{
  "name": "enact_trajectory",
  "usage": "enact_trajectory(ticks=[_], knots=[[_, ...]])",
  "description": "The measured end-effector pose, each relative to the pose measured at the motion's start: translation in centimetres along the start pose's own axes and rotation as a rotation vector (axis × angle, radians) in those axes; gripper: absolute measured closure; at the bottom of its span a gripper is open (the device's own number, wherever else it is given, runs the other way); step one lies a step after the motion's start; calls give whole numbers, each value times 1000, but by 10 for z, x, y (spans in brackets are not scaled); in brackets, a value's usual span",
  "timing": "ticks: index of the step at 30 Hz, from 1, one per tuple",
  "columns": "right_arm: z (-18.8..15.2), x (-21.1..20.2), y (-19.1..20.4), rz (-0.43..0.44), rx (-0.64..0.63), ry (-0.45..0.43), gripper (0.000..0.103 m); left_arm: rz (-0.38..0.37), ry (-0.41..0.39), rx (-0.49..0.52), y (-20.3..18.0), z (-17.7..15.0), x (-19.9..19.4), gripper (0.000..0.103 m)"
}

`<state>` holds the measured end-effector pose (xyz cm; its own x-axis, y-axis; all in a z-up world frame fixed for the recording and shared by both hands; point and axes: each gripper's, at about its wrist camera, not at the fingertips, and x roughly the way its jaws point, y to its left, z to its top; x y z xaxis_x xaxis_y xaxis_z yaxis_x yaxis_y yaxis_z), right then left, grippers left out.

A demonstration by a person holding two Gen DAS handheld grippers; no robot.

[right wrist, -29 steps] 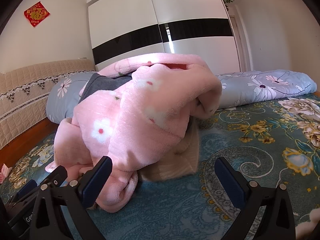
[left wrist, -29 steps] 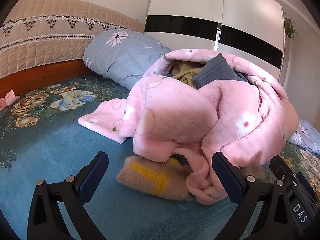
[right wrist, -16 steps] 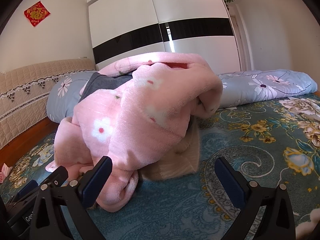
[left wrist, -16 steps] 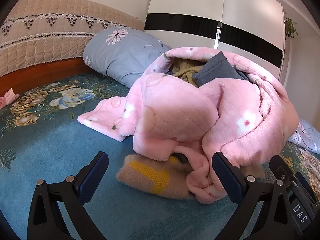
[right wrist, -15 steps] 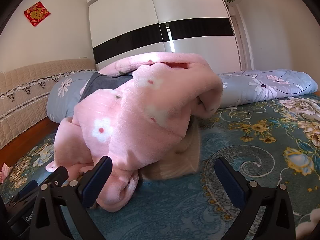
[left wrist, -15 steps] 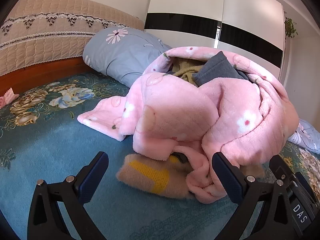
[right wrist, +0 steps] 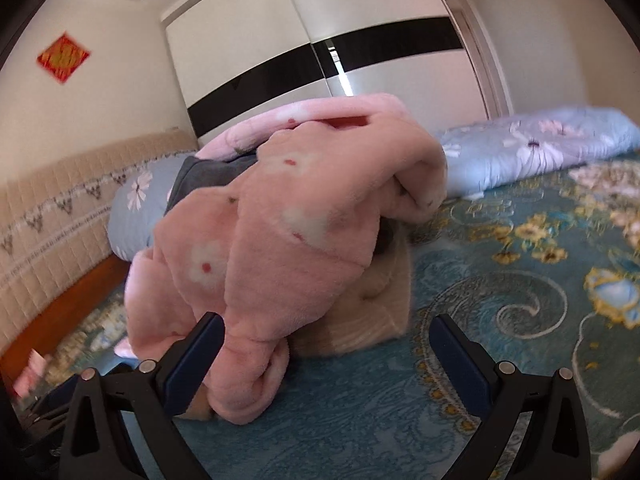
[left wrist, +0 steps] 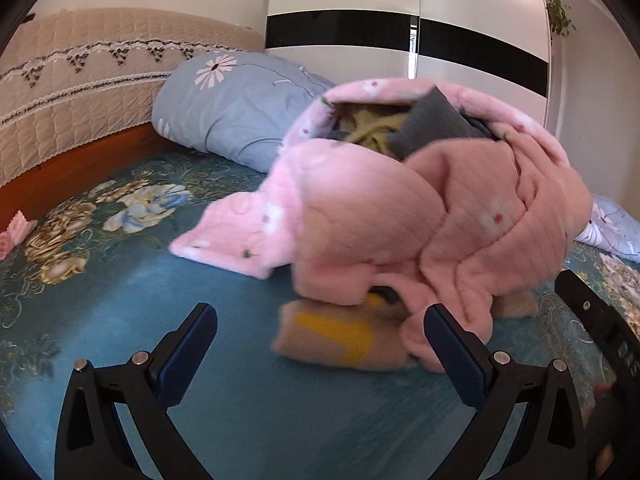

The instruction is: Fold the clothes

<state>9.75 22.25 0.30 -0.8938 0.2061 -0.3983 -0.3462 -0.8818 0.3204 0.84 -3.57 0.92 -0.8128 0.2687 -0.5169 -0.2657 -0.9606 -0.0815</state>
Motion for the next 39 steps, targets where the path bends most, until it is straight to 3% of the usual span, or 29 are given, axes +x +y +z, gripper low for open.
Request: enact_trajectory(ticks=[5, 7, 9, 14, 15, 16, 17, 18, 27, 31, 39], knots=[[3, 2, -6, 53, 69, 31, 0, -29, 0, 58, 34, -4, -24, 0], [8, 8, -3, 64, 67, 61, 0, -6, 14, 72, 44, -9, -29, 0], [21, 19, -1, 60, 85, 87, 2, -8, 12, 42, 57, -11, -38, 0], [61, 53, 0, 70, 237, 146, 24, -61, 46, -122, 88, -18, -54, 0], [66, 58, 1, 70, 264, 161, 30, -67, 46, -147, 92, -21, -57, 0], [71, 60, 3, 62, 283, 177, 49, -76, 50, -157, 95, -23, -58, 0], [75, 63, 5, 54, 301, 194, 74, -85, 55, -167, 97, -26, -60, 0], [80, 60, 7, 50, 309, 200, 84, -88, 59, -170, 98, -29, -61, 0], [138, -48, 22, 88, 215, 109, 90, -134, 35, -306, 128, -42, -89, 0], [163, -116, 36, 103, 114, 69, 90, -162, 44, -368, 139, -54, -100, 0], [166, -231, 11, 63, 56, 18, 90, -186, 52, -391, 146, -78, -129, 0]])
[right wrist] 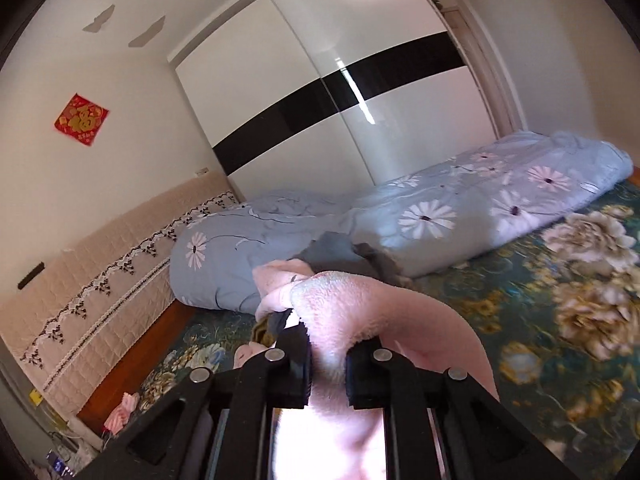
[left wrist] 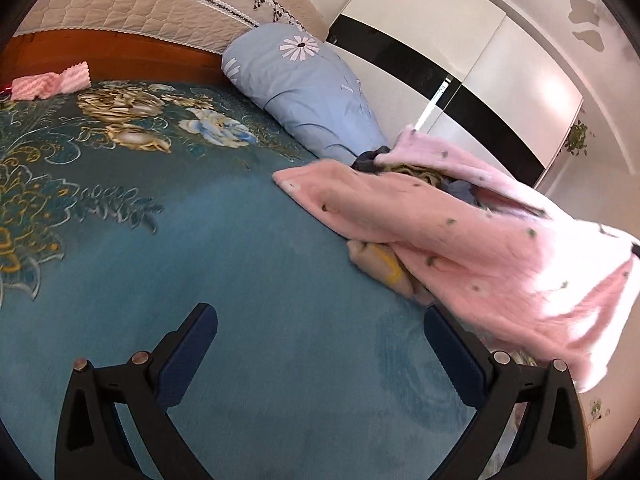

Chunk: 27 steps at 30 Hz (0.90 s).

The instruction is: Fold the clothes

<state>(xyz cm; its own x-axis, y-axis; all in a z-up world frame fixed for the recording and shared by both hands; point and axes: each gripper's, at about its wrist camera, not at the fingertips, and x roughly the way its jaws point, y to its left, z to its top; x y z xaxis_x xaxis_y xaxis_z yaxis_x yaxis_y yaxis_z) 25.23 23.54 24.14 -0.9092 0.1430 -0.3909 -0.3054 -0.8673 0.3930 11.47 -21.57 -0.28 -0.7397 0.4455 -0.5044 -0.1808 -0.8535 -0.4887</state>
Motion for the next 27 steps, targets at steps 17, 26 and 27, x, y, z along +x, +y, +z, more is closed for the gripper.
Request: enact_trajectory(ticks=[17, 26, 27], knots=[[-93, -48, -213, -204, 339, -18, 89, -86, 211, -67, -12, 13, 40, 0], [-116, -28, -227, -141, 303, -72, 88, 56, 384, -82, -28, 53, 139, 0], [-117, -30, -226, -139, 296, -76, 88, 71, 400, -93, -29, 57, 151, 1]])
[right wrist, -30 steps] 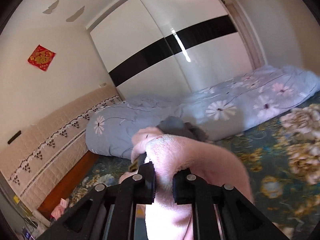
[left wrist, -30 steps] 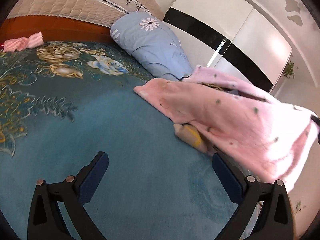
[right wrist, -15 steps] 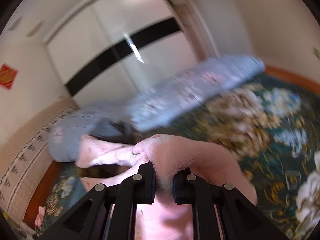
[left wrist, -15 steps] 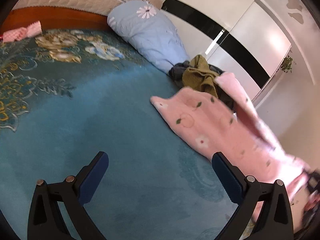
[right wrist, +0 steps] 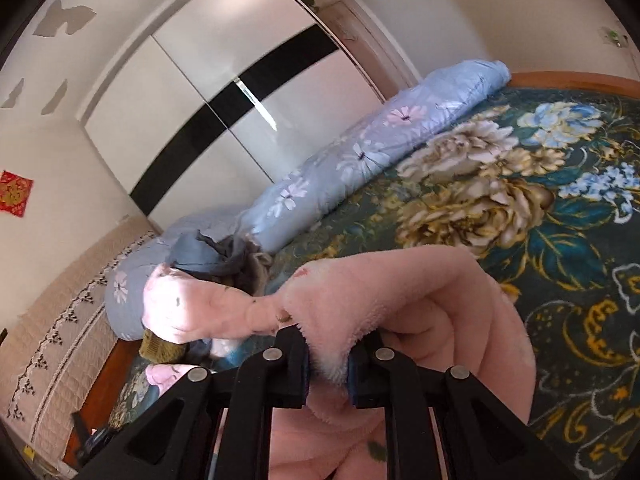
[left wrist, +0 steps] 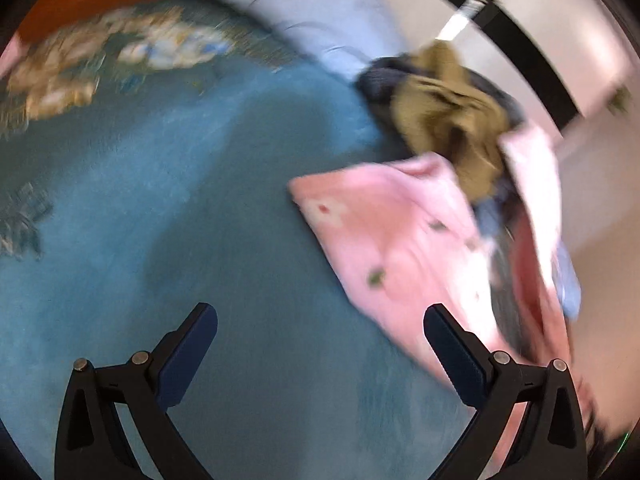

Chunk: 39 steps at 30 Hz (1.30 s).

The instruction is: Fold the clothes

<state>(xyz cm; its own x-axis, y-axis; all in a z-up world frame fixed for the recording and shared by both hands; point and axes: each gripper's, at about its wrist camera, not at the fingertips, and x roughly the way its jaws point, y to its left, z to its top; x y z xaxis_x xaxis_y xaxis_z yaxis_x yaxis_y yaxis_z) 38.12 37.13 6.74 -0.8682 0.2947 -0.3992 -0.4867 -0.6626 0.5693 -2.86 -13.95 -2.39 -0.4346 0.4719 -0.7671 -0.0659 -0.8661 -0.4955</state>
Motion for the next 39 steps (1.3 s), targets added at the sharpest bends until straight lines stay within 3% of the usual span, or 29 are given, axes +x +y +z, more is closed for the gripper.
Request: enact_trajectory(ticks=[3, 7, 10, 12, 14, 15, 17, 19, 24, 28, 32, 33, 37, 39], knots=[[-2, 1, 0, 0, -11, 0, 88, -42, 38, -157, 12, 16, 29, 2], [-3, 5, -1, 1, -8, 7, 87, -77, -4, -217, 10, 24, 40, 5], [-5, 7, -1, 3, -4, 13, 86, -163, -1, -272, 8, 26, 42, 31], [-5, 9, -1, 4, -1, 17, 86, -171, 42, -278, 3, 21, 52, 38], [-6, 11, -2, 5, 2, 21, 86, -160, 58, -279, -1, 14, 58, 56], [-7, 12, -2, 5, 2, 23, 86, -174, 55, -304, 0, 11, 57, 60], [-7, 12, -1, 5, -2, 24, 86, -198, 50, -353, 1, 5, 55, 83], [-6, 12, -1, 7, -3, 24, 86, -169, 18, -347, -3, 3, 41, 94], [-3, 9, -3, 28, 10, 21, 86, -178, -109, -252, -26, 1, -31, 96], [-1, 2, 5, 74, 8, 24, 86, -192, -250, -163, -28, -1, -122, 97], [-6, 3, 25, 152, -31, 82, 86, -151, -420, -127, 14, -7, -218, 96], [-9, 5, 31, 170, -50, 104, 86, -134, -441, -128, 24, -9, -226, 96], [-27, 19, 64, 212, -179, 211, 85, 54, -428, -153, 92, -27, -235, 96], [-41, 28, 79, 226, -239, 272, 83, 126, -392, -201, 122, -37, -224, 96]])
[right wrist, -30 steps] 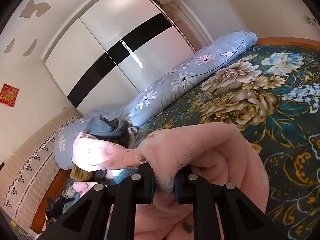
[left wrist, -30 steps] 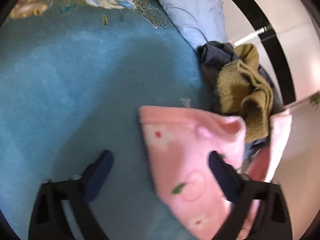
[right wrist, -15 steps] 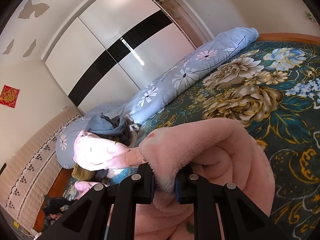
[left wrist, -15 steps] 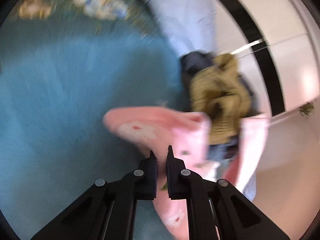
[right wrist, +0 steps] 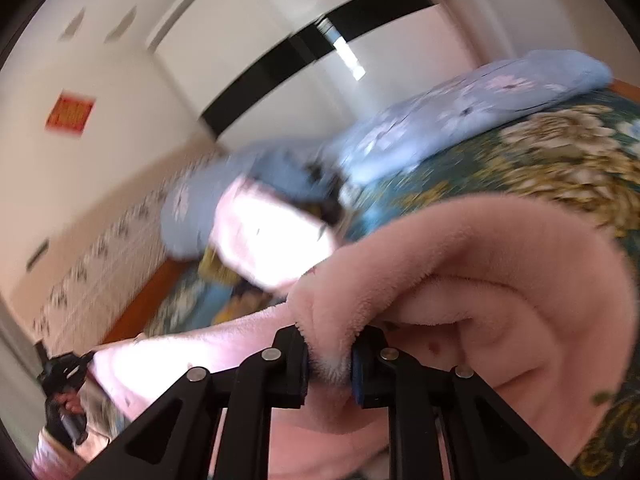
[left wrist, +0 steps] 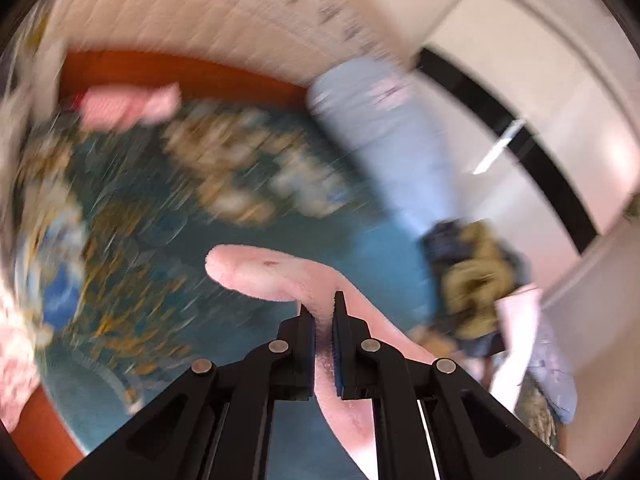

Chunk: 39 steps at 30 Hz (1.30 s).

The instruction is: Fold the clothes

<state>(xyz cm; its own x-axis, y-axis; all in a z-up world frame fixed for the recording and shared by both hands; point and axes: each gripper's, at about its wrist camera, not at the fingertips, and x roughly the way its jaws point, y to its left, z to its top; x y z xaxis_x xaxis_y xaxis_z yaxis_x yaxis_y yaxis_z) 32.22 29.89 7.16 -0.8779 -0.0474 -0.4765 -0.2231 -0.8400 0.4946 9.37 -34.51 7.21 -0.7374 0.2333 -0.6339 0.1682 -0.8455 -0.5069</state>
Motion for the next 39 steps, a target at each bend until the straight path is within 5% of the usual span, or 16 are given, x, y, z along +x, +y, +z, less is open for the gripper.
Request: enact_trajectory(ticks=[3, 6, 12, 16, 23, 26, 28, 31, 35, 38, 39], knots=[[-12, 19, 17, -15, -85, 82, 80, 108, 89, -92, 40, -23, 32, 96], [-20, 27, 26, -38, -134, 118, 75, 135, 136, -201, 58, -46, 56, 96], [-10, 11, 23, 22, -71, 135, 48, 90, 100, -99, 35, -42, 32, 96], [1, -20, 14, 52, 36, 150, 46, 55, 98, -39, 29, -45, 23, 96], [14, -85, -21, -100, 132, 35, 46, 24, 152, -104, 61, -56, 37, 96], [7, -84, -52, -179, 195, 75, 46, 25, 180, -102, 65, -57, 37, 94], [3, -83, -73, -232, 238, 101, 46, 59, 161, -57, 54, -52, 30, 85], [-3, -82, -103, -311, 301, 141, 46, 110, 132, 10, 36, -46, 20, 51], [-12, -76, -138, -365, 397, 180, 46, 208, 78, 123, 0, -37, 3, 44], [-16, -63, -145, -350, 443, 182, 46, 49, 79, 203, -55, -46, -4, 44], [-17, -58, -146, -345, 451, 181, 46, -55, 117, 225, -78, -53, -2, 44]])
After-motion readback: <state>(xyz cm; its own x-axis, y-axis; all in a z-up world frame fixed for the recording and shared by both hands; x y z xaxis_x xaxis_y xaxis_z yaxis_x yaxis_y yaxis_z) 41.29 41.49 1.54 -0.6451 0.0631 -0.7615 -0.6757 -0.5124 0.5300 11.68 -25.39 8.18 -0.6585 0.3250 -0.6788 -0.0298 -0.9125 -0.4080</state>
